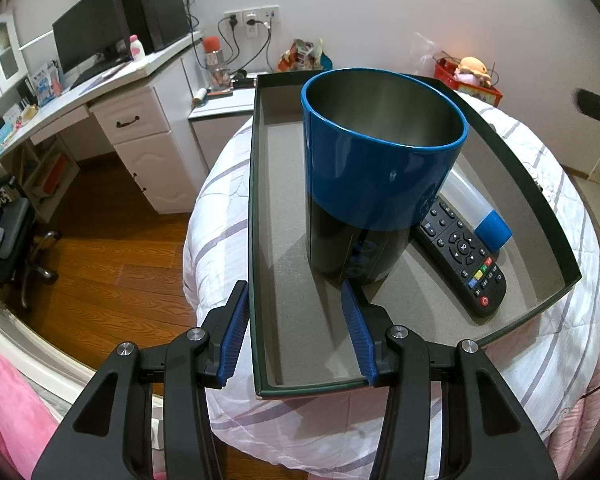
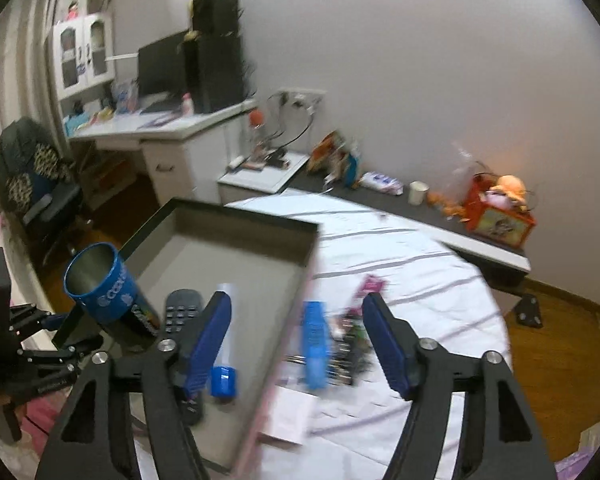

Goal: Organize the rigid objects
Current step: 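Open the right gripper and move it over the white charger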

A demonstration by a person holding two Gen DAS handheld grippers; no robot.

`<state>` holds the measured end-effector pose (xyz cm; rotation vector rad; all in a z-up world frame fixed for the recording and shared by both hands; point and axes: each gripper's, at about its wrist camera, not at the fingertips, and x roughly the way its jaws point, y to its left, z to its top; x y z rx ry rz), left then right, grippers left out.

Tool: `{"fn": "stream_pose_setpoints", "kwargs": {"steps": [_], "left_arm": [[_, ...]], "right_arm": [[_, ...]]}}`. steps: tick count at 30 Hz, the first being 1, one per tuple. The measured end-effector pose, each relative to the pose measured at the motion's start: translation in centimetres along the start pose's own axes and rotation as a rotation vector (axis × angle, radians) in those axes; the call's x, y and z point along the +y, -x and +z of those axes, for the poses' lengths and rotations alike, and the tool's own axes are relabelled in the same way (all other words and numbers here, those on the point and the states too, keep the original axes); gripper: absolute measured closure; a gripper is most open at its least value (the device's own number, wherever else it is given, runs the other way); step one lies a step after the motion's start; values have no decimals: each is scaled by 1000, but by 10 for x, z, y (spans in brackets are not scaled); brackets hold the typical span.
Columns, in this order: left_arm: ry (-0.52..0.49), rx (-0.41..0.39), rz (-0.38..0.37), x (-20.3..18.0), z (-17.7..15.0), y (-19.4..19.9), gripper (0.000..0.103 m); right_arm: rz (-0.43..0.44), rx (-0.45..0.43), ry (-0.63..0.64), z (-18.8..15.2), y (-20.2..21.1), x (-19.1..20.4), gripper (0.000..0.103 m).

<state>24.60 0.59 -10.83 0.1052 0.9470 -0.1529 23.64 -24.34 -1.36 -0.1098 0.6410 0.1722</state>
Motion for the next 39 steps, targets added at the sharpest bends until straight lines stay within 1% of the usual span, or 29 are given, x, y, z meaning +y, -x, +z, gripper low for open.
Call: {"fn": "stream_pose_setpoints", "kwargs": {"steps": [2, 3, 6, 8, 13, 15, 18, 22, 25, 32, 35, 39], "left_arm": [[-2, 1, 0, 1, 0, 1, 55], [-1, 0, 0, 0, 0, 0, 55], [0, 1, -1, 0, 0, 0, 55], [-1, 2, 3, 0, 0, 0, 55], [-2, 3, 7, -1, -1, 0, 55], [-2, 3, 6, -2, -1, 0, 55], [-2, 4, 7, -2, -1, 0, 55], [-3, 4, 14, -2, -1, -1, 55], [-3, 4, 13, -2, -1, -1, 55], [-6, 4, 14, -2, -1, -1, 55], [-4, 4, 14, -3, -1, -1, 55], [-6, 3, 13, -3, -1, -1, 55]], "right_arm": [[-27, -15, -16, -5, 11, -14, 29], [-35, -18, -19, -8, 15, -19, 24], [-67, -5, -19, -22, 18, -30, 24], [-79, 23, -31, -36, 13, -39, 24], [-66, 122, -15, -73, -6, -42, 24], [-42, 164, -3, -89, -15, -39, 24], [-1, 196, 4, -105, -22, -31, 24], [44, 209, 38, -111, -25, -20, 24], [70, 206, 79, -112, -28, -12, 24], [135, 233, 194, -116, -46, 1, 24], [123, 238, 216, -116, -52, 3, 24], [126, 234, 197, -113, -54, 0, 24]]}}
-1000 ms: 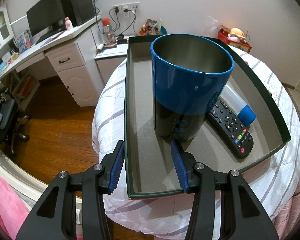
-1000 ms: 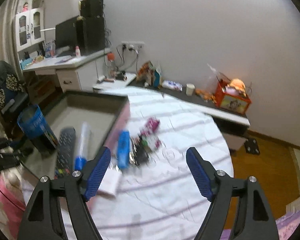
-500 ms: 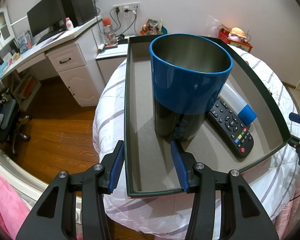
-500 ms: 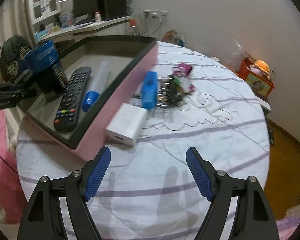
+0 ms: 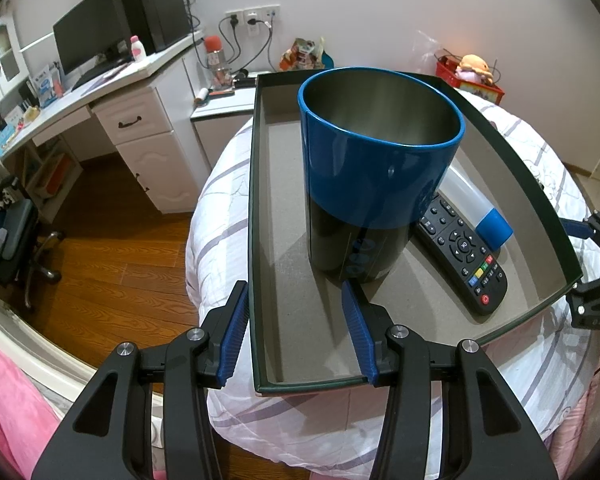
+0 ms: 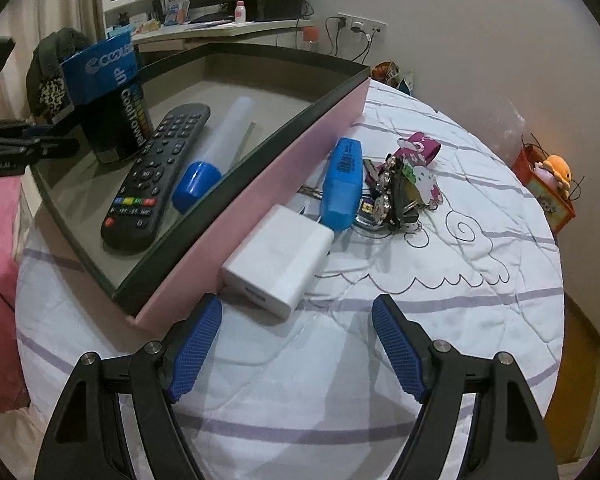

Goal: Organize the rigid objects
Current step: 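Open the right gripper and move it over the white charger, then close the right gripper on the white charger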

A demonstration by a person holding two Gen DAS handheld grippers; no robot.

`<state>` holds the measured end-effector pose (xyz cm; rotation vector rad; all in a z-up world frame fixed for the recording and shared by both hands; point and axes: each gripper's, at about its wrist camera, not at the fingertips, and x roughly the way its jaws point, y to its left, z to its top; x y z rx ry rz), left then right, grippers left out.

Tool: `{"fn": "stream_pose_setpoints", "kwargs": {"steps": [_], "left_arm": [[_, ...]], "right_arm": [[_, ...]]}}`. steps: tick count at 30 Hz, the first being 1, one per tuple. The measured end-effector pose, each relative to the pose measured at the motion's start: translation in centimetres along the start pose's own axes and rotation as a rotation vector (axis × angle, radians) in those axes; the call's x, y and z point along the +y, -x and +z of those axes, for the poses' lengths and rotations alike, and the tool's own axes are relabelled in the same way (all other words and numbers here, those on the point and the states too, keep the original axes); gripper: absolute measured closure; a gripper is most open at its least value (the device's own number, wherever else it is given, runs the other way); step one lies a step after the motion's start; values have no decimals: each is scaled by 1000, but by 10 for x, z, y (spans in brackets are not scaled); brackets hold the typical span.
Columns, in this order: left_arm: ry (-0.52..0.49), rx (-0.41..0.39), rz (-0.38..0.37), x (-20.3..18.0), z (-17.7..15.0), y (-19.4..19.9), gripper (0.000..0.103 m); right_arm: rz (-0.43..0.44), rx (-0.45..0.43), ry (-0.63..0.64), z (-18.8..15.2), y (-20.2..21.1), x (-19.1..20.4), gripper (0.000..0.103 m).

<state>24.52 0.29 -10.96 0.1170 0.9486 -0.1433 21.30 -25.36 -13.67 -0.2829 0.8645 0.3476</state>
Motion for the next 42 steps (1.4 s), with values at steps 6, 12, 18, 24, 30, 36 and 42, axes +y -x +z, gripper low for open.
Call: {"fn": "stream_pose_setpoints", "kwargs": {"steps": [6, 12, 18, 24, 30, 36, 42], "left_arm": [[3, 1, 8, 2, 0, -1, 55], [5, 3, 8, 4, 1, -1, 55], [1, 4, 6, 5, 2, -1, 55], [3, 5, 3, 4, 3, -1, 55], [2, 5, 2, 4, 3, -2, 55], [2, 5, 3, 4, 3, -2, 55], [3, 4, 4, 4, 3, -2, 54]], "right_arm": [[-1, -12, -41, 7, -3, -4, 24], [-3, -21, -60, 8, -4, -6, 24], [-45, -48, -181, 3, 2, -33, 24], [-92, -58, -238, -2, 4, -54, 24], [-43, -72, -236, -2, 11, -51, 24], [-37, -39, -116, 5, -1, -21, 24], [11, -48, -95, 6, -10, -16, 24]]}}
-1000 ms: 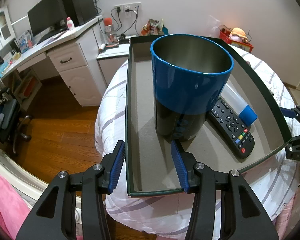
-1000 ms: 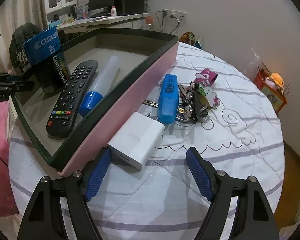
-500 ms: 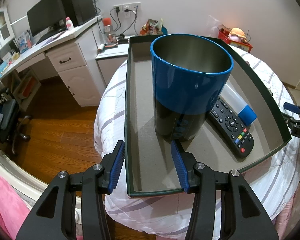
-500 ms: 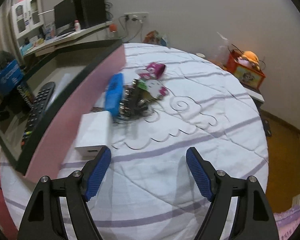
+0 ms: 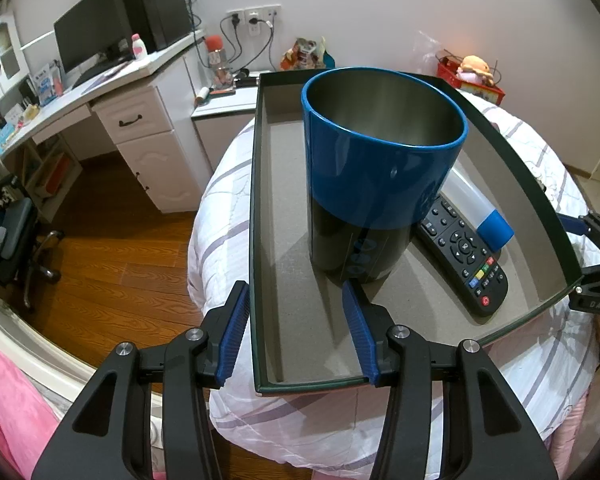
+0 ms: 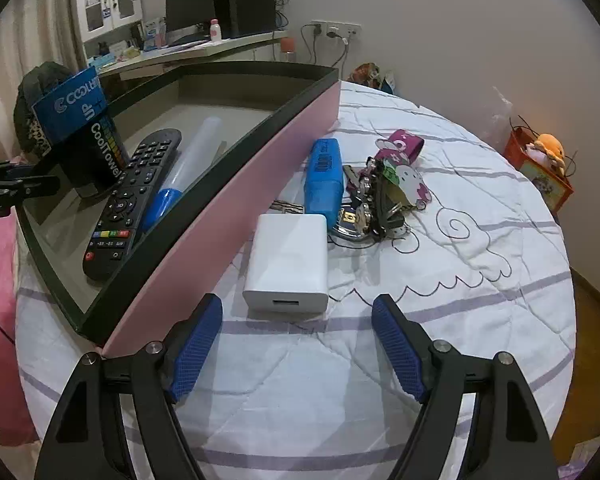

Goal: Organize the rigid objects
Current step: 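Close the right gripper on the white charger, then carry the charger with the right gripper and lower it into the tray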

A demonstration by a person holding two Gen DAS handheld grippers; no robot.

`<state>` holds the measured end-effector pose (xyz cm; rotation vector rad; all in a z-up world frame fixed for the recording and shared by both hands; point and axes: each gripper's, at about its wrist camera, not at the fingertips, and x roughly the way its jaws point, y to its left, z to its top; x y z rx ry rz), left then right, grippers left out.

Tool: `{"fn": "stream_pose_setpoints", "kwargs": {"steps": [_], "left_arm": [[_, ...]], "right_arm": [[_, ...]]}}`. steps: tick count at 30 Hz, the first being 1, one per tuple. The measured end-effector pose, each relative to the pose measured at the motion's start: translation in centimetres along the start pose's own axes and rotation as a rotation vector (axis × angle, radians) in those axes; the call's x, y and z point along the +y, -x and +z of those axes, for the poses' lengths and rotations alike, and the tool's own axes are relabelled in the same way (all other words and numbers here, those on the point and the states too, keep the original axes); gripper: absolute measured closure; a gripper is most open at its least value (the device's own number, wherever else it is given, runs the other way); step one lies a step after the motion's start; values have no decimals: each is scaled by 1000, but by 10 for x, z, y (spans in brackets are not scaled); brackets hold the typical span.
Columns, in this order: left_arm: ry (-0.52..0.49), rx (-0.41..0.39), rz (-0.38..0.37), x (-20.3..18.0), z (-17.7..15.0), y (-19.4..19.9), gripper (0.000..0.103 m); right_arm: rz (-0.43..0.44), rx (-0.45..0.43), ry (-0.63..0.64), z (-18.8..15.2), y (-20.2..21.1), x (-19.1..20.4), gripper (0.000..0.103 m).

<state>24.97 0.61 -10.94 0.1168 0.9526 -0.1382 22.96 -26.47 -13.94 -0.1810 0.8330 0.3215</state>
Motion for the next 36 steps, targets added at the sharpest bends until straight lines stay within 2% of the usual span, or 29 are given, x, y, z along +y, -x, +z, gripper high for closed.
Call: {"fn": "stream_pose_setpoints", "kwargs": {"steps": [2, 3, 5, 6, 13, 20, 23, 25, 27, 29, 36], "left_arm": [[1, 2, -2, 1, 0, -1, 54], [1, 2, -3, 0, 0, 0, 54], [1, 2, -3, 0, 0, 0, 54], [0, 2, -2, 0, 0, 0, 54], [-1, 2, -3, -1, 0, 0, 54], [-1, 2, -2, -2, 0, 0, 54], [-1, 2, -3, -2, 0, 0, 54], [0, 2, -2, -2, 0, 0, 54], [0, 2, -3, -1, 0, 0, 54], [2, 2, -5, -2, 0, -1, 54], [5, 2, -7, -3, 1, 1, 54]], "right_arm": [[24, -4, -14, 0, 0, -3, 28], [45, -5, -22, 0, 0, -4, 40], [52, -6, -37, 1, 0, -7, 57], [53, -6, -43, 1, 1, -8, 61], [16, -2, -81, -7, 9, -12, 61], [-125, 15, -255, -35, 34, -30, 61], [-144, 6, -266, -39, 38, -26, 61], [-157, 6, -262, -37, 36, -25, 58], [-169, 6, -264, -35, 34, -25, 46], [-180, -3, -259, -29, 32, -27, 40], [-201, 2, -251, -21, 22, -31, 40]]}}
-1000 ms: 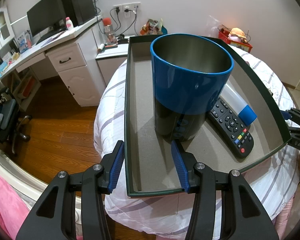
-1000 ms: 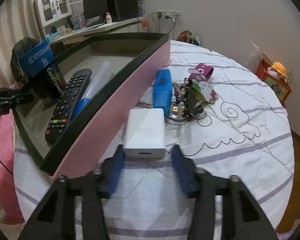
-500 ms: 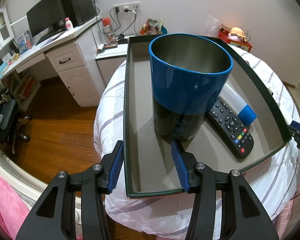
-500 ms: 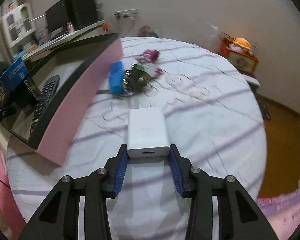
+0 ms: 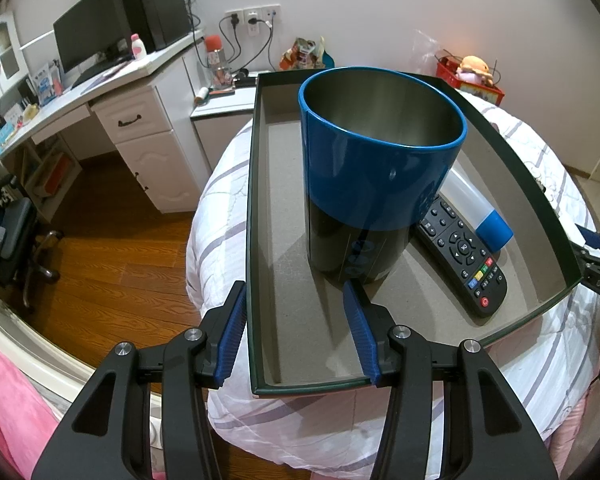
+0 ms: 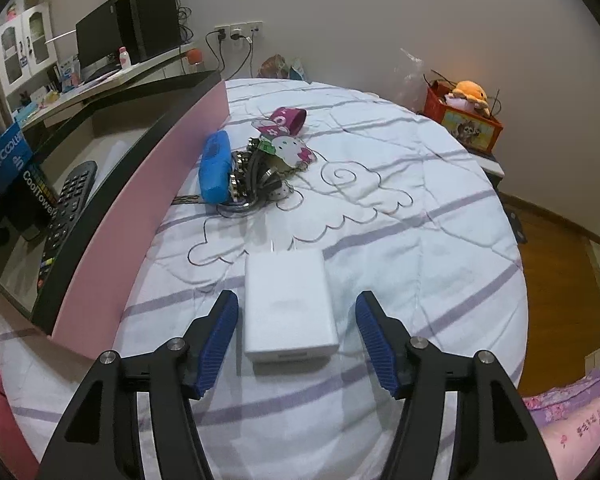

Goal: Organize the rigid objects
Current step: 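Carry the charger with the right gripper and lower it into the tray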

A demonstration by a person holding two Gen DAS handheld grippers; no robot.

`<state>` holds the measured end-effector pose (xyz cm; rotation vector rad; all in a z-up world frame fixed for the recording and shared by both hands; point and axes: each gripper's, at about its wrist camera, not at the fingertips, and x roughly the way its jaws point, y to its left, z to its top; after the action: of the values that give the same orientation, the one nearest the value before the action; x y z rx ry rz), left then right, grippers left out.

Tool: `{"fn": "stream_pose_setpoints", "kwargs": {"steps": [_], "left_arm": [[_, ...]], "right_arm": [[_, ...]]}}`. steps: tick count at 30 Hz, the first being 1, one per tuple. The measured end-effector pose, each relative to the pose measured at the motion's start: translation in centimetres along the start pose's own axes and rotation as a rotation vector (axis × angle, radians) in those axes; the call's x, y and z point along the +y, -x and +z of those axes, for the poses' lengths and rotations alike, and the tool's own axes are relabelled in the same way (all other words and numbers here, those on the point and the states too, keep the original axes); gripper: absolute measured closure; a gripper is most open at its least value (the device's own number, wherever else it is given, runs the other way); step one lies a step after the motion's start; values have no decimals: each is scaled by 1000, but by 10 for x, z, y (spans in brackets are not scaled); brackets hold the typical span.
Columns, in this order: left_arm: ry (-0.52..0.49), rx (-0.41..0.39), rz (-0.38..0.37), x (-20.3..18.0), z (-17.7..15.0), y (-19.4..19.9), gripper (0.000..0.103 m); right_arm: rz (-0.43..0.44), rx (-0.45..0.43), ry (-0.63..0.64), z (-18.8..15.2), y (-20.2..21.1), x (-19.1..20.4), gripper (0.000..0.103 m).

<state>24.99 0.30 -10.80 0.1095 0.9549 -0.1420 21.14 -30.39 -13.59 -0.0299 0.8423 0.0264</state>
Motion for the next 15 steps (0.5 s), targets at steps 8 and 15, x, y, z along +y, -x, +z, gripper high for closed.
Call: {"fn": "stream_pose_setpoints", "kwargs": {"steps": [8, 15], "left_arm": [[0, 0, 0, 0, 0, 0, 53], [0, -1, 0, 0, 0, 0, 53]], "right_arm": [[-1, -16, 18, 1, 0, 6, 62], [2, -51, 19, 7, 17, 10, 62]]}}
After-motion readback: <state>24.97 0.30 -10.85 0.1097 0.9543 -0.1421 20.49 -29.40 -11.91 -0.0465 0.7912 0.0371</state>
